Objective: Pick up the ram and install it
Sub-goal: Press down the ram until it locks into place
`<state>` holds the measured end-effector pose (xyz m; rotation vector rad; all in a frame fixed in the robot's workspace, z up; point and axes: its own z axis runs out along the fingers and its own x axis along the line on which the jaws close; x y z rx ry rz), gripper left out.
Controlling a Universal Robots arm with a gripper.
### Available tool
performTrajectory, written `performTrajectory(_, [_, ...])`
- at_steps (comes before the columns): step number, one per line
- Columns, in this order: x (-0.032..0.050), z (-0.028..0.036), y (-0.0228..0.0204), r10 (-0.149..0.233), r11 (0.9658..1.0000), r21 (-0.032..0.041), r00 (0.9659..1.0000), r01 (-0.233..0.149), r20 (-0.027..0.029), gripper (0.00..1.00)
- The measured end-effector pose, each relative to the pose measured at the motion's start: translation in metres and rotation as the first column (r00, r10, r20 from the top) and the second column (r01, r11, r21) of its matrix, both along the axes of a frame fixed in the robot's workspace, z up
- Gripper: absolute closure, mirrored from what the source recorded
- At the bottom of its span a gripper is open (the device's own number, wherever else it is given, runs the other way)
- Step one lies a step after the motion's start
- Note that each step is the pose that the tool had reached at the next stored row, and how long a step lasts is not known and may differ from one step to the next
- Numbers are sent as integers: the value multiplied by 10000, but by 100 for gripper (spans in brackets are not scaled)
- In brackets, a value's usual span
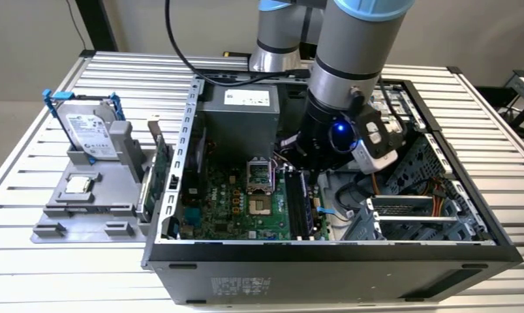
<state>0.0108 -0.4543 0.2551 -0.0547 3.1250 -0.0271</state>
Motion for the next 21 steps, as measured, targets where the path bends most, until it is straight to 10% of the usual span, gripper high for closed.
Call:
performTrajectory(5, [0,0,0,816,9967,0,9967,-816,0,100])
performTrajectory(11, [0,0,0,1859,9826,0,9826,-1859,0,100])
performTrajectory(17, [0,0,0,2889,9573,0,9573,-2889,0,100])
performTrajectory(21, [0,0,0,3585,9335,0,9335,-3585,-1,100])
